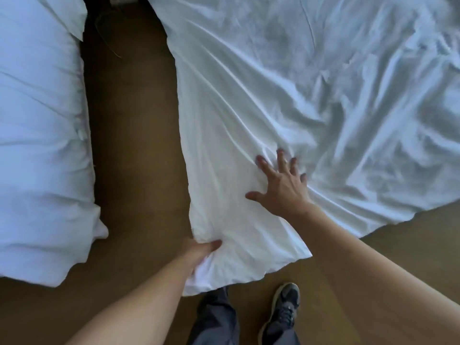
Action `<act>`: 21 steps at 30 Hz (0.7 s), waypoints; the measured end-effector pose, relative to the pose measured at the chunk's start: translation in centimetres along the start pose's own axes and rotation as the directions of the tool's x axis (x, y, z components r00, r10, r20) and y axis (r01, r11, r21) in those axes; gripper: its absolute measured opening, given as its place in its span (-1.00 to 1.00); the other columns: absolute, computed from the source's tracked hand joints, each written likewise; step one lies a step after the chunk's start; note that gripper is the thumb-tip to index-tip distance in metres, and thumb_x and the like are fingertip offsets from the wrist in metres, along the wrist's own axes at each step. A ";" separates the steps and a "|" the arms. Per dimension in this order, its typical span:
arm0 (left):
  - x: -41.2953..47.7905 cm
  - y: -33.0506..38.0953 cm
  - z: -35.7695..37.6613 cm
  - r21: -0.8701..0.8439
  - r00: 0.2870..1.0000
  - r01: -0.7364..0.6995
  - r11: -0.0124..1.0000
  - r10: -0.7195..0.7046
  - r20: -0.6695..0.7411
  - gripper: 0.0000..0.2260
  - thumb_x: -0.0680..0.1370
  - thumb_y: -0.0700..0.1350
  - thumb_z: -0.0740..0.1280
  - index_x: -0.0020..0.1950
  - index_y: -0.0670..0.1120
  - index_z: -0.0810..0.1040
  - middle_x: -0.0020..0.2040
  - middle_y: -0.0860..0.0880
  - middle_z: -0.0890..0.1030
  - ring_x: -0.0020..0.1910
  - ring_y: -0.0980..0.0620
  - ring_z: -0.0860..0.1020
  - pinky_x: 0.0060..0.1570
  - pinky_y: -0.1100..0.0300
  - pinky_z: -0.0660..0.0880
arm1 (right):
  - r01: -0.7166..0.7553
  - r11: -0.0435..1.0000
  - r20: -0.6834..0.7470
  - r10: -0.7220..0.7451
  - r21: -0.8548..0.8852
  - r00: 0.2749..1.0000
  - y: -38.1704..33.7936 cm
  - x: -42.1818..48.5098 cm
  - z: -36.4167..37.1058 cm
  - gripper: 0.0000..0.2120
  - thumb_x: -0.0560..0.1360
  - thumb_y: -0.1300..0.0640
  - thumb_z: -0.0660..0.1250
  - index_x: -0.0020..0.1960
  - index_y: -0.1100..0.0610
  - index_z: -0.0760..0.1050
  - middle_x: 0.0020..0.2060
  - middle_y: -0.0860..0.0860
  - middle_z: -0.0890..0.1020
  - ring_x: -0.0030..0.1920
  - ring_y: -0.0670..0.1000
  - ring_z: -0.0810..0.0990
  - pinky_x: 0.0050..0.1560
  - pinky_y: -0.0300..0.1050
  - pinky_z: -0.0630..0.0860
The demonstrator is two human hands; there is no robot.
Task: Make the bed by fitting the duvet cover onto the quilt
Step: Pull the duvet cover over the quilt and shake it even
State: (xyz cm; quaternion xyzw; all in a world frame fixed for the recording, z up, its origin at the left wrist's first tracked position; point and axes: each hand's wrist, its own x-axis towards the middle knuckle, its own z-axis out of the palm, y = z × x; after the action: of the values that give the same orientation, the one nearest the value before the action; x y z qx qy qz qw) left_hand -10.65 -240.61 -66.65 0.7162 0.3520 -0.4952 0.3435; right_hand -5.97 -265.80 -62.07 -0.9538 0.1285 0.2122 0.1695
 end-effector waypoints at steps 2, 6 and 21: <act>0.0 3.8 0.7 0.130 0.940 -0.175 0.976 0.205 -0.273 -0.11 0.38 0.10 0.56 0.59 -0.06 0.20 0.48 -0.17 0.35 0.44 -0.22 0.38 0.34 -0.10 0.42 | -0.028 0.999 0.030 0.029 -0.027 0.999 -0.2 1.8 -0.3 0.01 0.33 -0.53 0.29 0.57 -0.28 -0.19 0.61 0.07 -0.22 0.56 0.39 -0.16 0.47 0.49 -0.03; 0.0 19.4 0.0 0.248 0.456 -0.755 0.607 0.758 -0.466 -0.30 0.55 0.20 0.33 0.62 -0.01 0.19 0.59 -0.15 0.20 0.56 -0.16 0.20 0.49 0.00 0.19 | -0.080 0.997 -0.002 0.080 0.001 0.997 -0.9 5.6 -0.6 0.03 0.30 -0.62 0.15 0.53 -0.31 -0.34 0.59 0.13 -0.29 0.54 0.46 -0.20 0.44 0.52 -0.12; 4.2 41.3 -8.6 0.754 0.676 -0.523 0.397 0.732 0.083 -0.13 0.46 0.35 0.38 0.63 0.18 0.02 0.63 -0.06 -0.08 0.52 -0.28 0.15 0.45 -0.11 0.30 | -0.354 0.935 0.056 0.353 0.013 0.934 -3.2 18.9 -2.9 0.40 -0.14 -0.84 -0.14 0.49 -0.20 -0.52 0.48 0.11 -0.52 0.46 0.41 -0.45 0.22 0.58 -0.45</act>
State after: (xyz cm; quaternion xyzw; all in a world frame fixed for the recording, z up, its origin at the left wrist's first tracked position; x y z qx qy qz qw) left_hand 29.30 -254.00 -62.34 0.9263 -0.1326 -0.3230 0.1415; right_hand 12.70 -267.25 -67.22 -0.9072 0.2958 0.2628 0.1428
